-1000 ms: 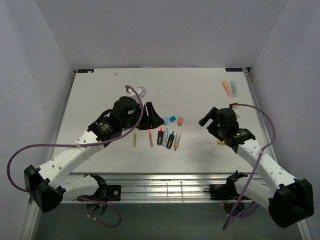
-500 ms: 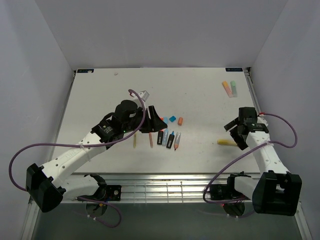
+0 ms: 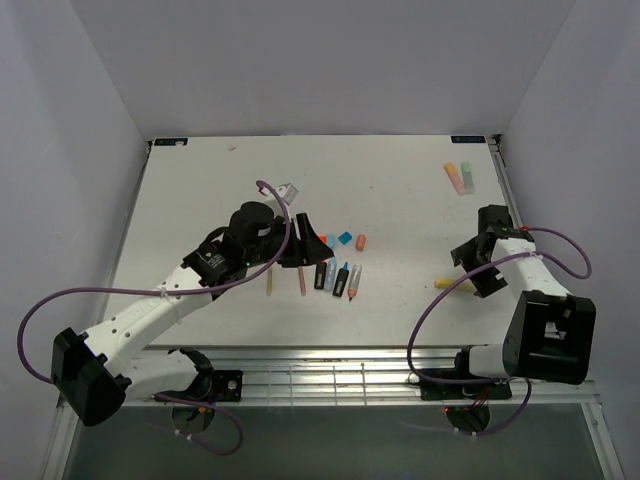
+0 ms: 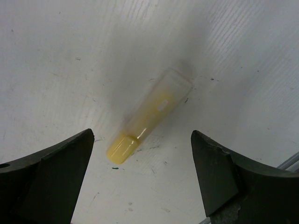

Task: Open the pen caps

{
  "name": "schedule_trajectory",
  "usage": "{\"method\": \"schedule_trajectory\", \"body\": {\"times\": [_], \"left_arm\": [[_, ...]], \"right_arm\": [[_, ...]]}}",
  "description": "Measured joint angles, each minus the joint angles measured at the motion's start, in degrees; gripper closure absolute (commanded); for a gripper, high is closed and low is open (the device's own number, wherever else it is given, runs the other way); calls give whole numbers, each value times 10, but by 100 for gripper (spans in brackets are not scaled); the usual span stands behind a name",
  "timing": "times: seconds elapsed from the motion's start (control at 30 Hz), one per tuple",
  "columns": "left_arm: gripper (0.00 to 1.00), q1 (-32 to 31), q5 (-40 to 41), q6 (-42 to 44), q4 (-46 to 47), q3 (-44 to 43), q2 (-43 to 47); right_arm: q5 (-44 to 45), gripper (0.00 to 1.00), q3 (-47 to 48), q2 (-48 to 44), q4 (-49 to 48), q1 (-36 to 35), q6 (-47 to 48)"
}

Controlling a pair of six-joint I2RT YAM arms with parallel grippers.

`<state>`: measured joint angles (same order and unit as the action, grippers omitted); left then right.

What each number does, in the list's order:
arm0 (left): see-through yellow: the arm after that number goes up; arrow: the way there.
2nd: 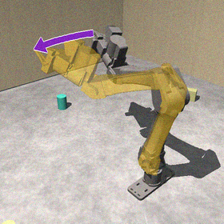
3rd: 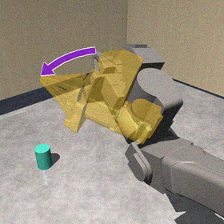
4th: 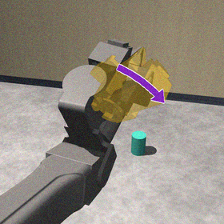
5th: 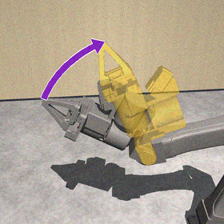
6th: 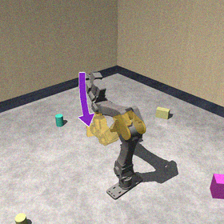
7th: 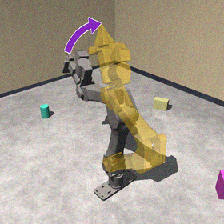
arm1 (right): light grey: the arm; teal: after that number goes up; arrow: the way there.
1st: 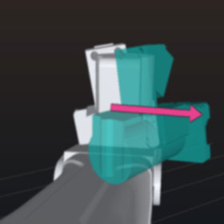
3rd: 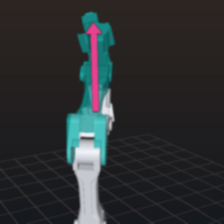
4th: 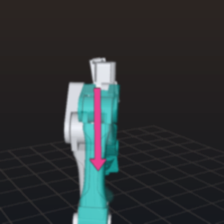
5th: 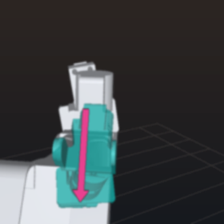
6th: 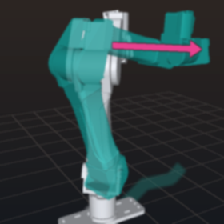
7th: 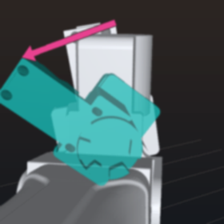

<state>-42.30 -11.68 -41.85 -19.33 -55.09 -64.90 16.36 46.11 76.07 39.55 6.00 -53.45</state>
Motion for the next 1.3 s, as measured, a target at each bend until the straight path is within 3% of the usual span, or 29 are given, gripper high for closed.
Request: {"method": "schedule_trajectory", "body": {"times": [0.2,0.4,0.43,0.8,0.87,1.03,1.1,1.13,1.23,1.3], "left_arm": [[37,3,0,0,-1,1,7],[37,8,0,0,0,1,9],[37,9,0,0,0,1,9],[37,14,0,0,1,3,9],[37,16,0,0,1,3,9],[37,19,-2,0,0,3,9],[37,20,-2,0,0,3,9],[37,20,-2,0,0,3,9],[37,21,-2,0,0,3,9],[37,21,-3,0,-1,3,9]], "right_arm": [[2,9,33,54,13,0,-19],[6,0,39,80,28,0,-43],[7,6,39,81,28,0,-46],[18,20,20,109,7,0,-57],[18,27,19,112,3,0,-61],[23,66,18,115,-15,-2,-65],[28,72,17,115,-20,-4,-68],[30,81,17,115,-20,-6,-68],[40,92,17,113,-20,-16,-68],[50,92,16,112,-21,-27,-67]]}}
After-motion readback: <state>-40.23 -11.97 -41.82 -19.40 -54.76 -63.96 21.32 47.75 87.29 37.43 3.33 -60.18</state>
